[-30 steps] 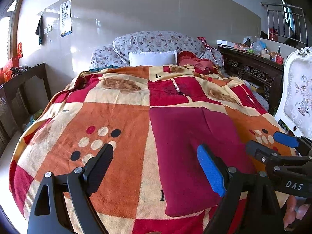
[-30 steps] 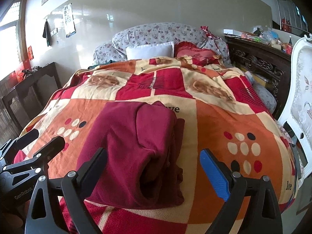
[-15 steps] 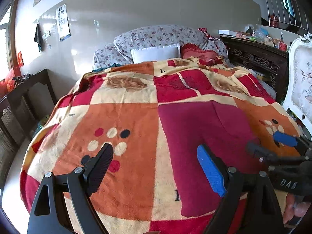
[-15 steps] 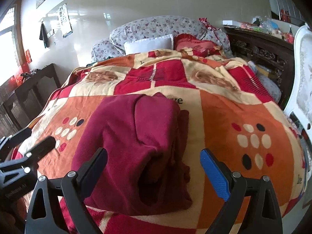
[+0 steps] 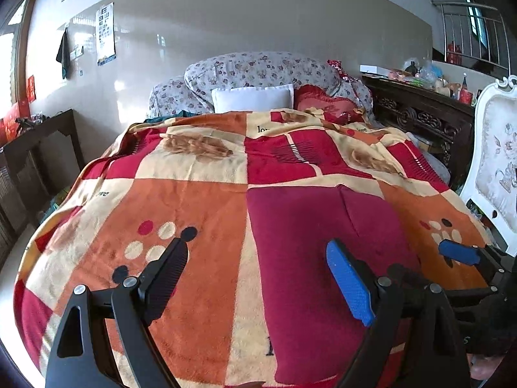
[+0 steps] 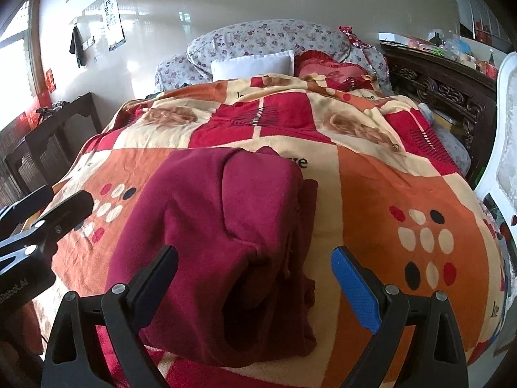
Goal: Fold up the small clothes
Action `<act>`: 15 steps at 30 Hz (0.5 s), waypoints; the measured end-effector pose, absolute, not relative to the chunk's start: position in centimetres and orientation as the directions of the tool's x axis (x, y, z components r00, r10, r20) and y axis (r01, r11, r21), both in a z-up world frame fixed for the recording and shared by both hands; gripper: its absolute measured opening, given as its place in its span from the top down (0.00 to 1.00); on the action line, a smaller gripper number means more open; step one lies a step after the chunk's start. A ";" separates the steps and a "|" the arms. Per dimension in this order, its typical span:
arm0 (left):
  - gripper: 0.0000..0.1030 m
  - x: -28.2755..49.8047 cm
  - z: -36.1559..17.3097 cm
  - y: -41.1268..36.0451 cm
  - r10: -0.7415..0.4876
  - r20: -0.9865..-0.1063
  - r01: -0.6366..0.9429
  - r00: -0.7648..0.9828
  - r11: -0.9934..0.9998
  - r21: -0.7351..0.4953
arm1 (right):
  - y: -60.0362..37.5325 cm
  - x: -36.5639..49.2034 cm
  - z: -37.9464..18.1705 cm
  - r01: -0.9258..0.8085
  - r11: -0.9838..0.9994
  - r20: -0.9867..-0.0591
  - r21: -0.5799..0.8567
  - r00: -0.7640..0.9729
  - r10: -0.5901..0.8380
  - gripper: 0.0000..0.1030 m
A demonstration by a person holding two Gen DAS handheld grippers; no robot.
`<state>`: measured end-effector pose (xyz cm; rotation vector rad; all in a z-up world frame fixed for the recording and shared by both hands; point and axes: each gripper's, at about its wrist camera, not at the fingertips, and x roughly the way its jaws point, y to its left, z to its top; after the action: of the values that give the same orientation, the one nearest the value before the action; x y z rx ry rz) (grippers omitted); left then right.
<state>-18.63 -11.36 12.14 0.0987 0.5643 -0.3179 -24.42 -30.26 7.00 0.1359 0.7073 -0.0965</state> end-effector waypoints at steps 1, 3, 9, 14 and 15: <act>0.15 -18.6 12.1 -11.3 -0.270 -0.540 0.322 0.798 0.947 0.003 | -30.3 -24.3 7.1 0.133 0.987 -0.653 0.092 0.756 -0.041 0.05; 0.15 -18.4 12.0 -11.2 -0.275 -0.534 0.319 0.800 0.948 -0.011 | -30.4 -24.2 7.2 0.128 0.987 -0.652 0.098 0.757 -0.033 0.05; 0.15 -18.3 11.7 -11.1 -0.278 -0.523 0.310 0.806 0.950 -0.027 | -30.6 -24.0 7.2 0.134 0.985 -0.654 0.108 0.756 -0.031 0.05; 0.15 -18.6 12.0 -11.2 -0.282 -0.518 0.317 0.807 0.948 -0.022 | -30.9 -24.4 7.2 0.145 0.983 -0.653 0.110 0.757 -0.039 0.05; 0.15 -18.6 12.0 -11.2 -0.286 -0.519 0.320 0.806 0.947 -0.025 | -30.8 -24.4 7.2 0.146 0.983 -0.653 0.107 0.757 -0.041 0.05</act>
<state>-18.56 -11.18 12.04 0.0647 0.5450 -0.3247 -24.44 -30.85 7.20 0.1554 0.7060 -0.1025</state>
